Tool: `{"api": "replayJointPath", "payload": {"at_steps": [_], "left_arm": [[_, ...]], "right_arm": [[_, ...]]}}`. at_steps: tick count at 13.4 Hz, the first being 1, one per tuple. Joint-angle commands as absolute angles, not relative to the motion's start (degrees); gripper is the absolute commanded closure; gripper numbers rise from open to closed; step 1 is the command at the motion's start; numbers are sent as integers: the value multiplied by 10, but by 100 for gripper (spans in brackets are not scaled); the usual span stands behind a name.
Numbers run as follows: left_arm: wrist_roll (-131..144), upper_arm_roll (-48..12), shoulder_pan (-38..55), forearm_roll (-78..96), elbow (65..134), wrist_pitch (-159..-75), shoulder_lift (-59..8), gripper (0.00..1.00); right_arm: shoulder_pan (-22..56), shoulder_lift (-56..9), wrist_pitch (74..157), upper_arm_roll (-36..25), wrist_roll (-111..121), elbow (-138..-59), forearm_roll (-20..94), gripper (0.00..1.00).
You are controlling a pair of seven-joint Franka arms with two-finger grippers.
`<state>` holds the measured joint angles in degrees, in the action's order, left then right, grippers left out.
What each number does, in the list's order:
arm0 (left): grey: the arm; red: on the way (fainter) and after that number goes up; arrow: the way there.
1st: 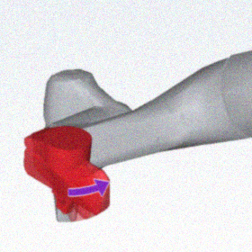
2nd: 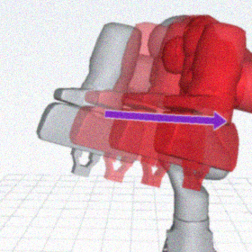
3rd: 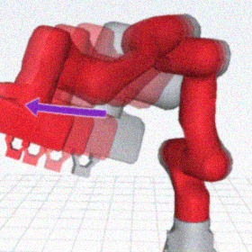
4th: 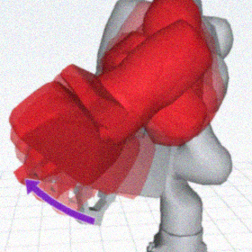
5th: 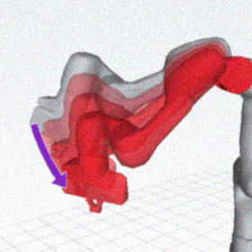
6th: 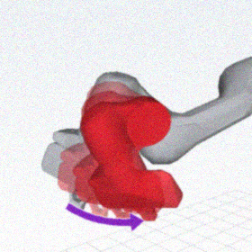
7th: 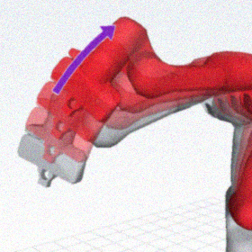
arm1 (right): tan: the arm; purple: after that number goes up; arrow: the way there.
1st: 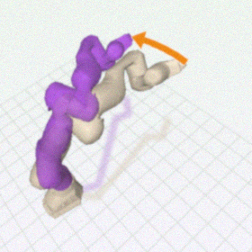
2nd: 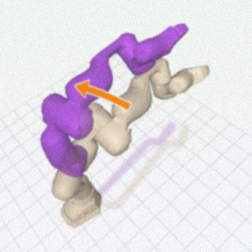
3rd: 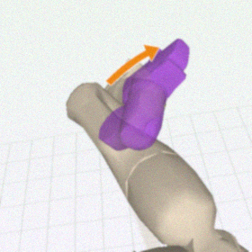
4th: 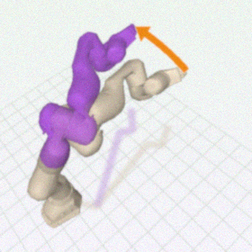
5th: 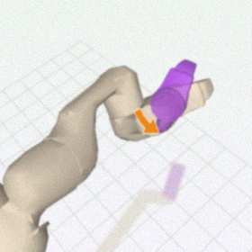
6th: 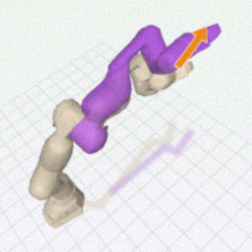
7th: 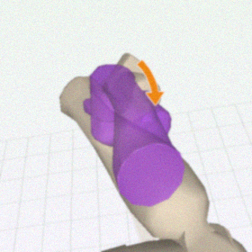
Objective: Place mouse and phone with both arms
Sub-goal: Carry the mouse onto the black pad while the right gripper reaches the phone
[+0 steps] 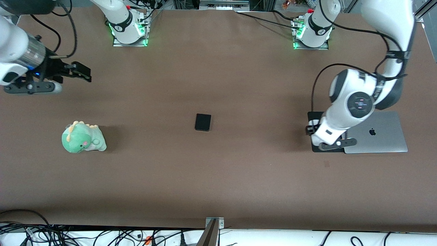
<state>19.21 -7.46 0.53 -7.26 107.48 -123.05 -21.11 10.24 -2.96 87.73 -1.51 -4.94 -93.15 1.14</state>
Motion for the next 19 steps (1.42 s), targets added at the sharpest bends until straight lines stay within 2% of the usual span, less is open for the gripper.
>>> {"api": "replayJointPath", "payload": {"at_steps": [1, 3, 5, 9, 15, 16, 17, 18, 19], "left_arm": [[108, -85, -52, -82, 1191, -1324, -162, 38], [82, -85, -74, -86, 1256, -1411, -162, 37], [76, -84, -82, -91, 1274, -1464, -186, 36], [73, -82, -85, -91, 1270, -1509, -228, 36], [73, -78, -85, -101, 1253, -1516, -251, 31], [74, -78, -85, -102, 1252, -1516, -251, 28], [75, -78, -85, -103, 1252, -1514, -250, 20], [76, -78, -85, -103, 1251, -1512, -244, 0], [76, -77, -85, -103, 1249, -1508, -233, 0]], "right_arm": [[145, -75, 910, -18, -114, -922, 19, 0], [186, -111, 953, -18, -185, -922, 25, 0], [227, -151, 1009, -18, -235, -923, 26, 0], [283, -220, 1112, -18, -356, -923, 25, 0], [322, -324, 1265, -18, -486, -922, 25, 0], [334, -336, 1289, -18, -504, -921, 25, 0], [339, -347, 1307, -18, -526, -921, 25, 0], [344, -356, 1318, -18, -538, -921, 23, 0], [353, -363, 1321, -18, -537, -919, 20, 0]]}}
